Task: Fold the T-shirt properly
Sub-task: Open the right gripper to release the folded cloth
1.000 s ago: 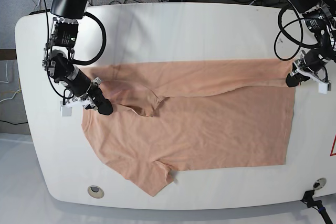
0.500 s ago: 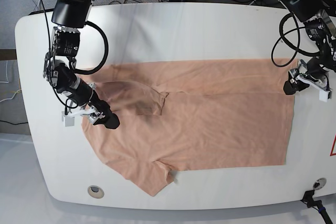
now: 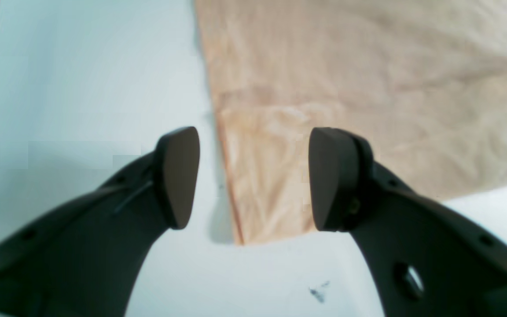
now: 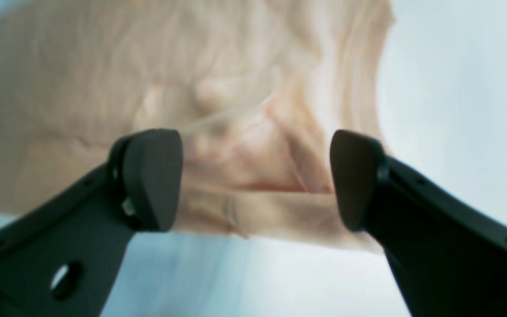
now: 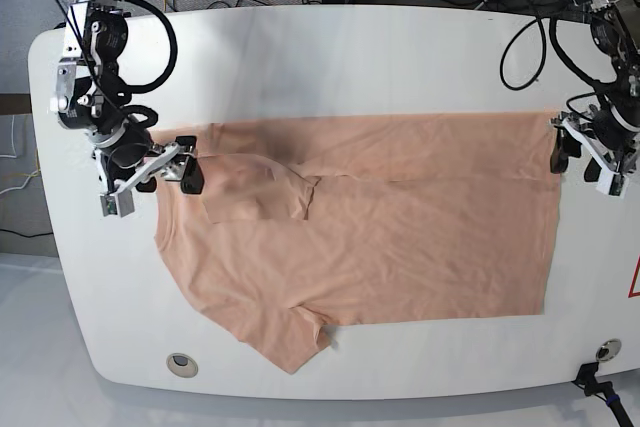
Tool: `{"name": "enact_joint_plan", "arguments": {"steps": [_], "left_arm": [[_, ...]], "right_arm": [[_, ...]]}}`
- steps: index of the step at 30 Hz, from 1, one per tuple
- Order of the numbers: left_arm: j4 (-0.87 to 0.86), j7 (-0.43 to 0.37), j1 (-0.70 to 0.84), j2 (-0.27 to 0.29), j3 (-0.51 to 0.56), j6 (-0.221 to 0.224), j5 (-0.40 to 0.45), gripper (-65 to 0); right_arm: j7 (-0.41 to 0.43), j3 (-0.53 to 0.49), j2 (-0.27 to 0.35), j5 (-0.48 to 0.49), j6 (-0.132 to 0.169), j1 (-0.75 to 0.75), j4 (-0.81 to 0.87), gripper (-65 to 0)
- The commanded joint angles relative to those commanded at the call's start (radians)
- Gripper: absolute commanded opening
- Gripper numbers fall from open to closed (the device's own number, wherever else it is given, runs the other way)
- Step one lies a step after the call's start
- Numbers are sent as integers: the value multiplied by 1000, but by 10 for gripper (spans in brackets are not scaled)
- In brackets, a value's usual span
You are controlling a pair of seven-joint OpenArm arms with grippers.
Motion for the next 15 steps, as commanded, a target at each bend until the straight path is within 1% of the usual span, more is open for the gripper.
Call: {"name": "enact_joint_plan", "arguments": {"steps": [1,2,3,4,6,7,11,12,15], "left_arm": [[0,-25,14,2,12,0,23,-292],[0,-44,23,3,14,0,41,-292],[-3,-55,34,8,14,0,57,-292],[-3,-64,38,23,12,0,74,-292],[-3,-78,43,43,9,0,109,-292],[-3,-86,44,48,11,-6,121,-292],[-2,-87,58,55,12,-6,137,-292],[-2,-87,58,55,12,-6,137,-292],[-2,-87,58,55,11,-6,137,-292]], "right_arm": [[0,2,0,-34,11,-11,0,-157],[3,3,-2,-66,32,-17,-2,-157],[17,3,-2,-94,52,-26,-8,-157],[37,5,-2,-126,64,-43,-9,-157],[80,5,-2,-189,69,-68,-9,-157],[87,5,-2,-204,78,-74,-11,-157],[101,14,-23,-222,117,-75,-89,-157],[118,32,-29,-221,124,-78,-110,-157],[175,61,-48,-221,161,-78,-180,-157]]}}
